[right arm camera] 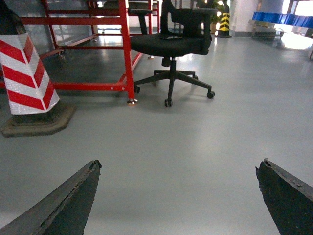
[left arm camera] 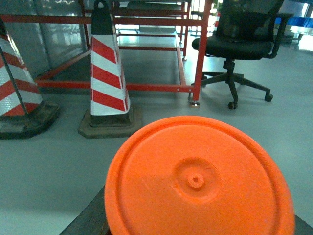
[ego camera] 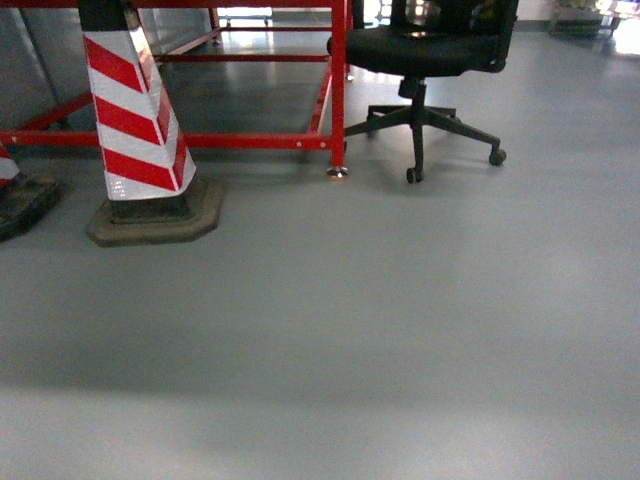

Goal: Pick capacitor and pack into box

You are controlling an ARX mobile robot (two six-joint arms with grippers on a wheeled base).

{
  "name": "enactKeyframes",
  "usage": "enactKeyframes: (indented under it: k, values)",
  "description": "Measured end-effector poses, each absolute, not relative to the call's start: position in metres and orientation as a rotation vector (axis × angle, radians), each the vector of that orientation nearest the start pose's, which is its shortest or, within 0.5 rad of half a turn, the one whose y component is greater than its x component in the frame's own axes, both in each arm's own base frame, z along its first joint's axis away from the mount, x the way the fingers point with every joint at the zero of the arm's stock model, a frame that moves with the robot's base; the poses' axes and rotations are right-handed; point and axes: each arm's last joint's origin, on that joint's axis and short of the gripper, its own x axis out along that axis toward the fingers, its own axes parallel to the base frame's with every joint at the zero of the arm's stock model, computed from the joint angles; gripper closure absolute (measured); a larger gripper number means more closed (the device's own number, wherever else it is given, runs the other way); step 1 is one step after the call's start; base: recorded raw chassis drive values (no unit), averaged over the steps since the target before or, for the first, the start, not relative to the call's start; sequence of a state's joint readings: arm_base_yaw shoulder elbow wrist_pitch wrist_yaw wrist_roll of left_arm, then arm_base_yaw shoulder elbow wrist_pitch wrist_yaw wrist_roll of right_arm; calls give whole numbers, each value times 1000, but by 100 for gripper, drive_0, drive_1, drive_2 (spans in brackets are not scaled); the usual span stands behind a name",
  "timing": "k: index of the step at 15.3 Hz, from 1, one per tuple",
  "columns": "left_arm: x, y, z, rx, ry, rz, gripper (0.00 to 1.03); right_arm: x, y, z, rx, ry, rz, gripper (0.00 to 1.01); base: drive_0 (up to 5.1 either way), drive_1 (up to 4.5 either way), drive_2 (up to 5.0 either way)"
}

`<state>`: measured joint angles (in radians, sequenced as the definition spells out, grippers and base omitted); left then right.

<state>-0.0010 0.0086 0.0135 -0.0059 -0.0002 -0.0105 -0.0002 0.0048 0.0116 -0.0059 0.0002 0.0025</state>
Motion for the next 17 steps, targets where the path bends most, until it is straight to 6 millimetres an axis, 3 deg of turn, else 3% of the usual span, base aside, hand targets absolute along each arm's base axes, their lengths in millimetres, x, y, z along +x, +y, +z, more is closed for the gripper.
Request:
enactKeyframes:
  k: [17]
  values:
    - [97, 0, 167, -10, 2, -1, 59, 97, 0, 167, 2, -1, -1, 3, -508, 238, 238]
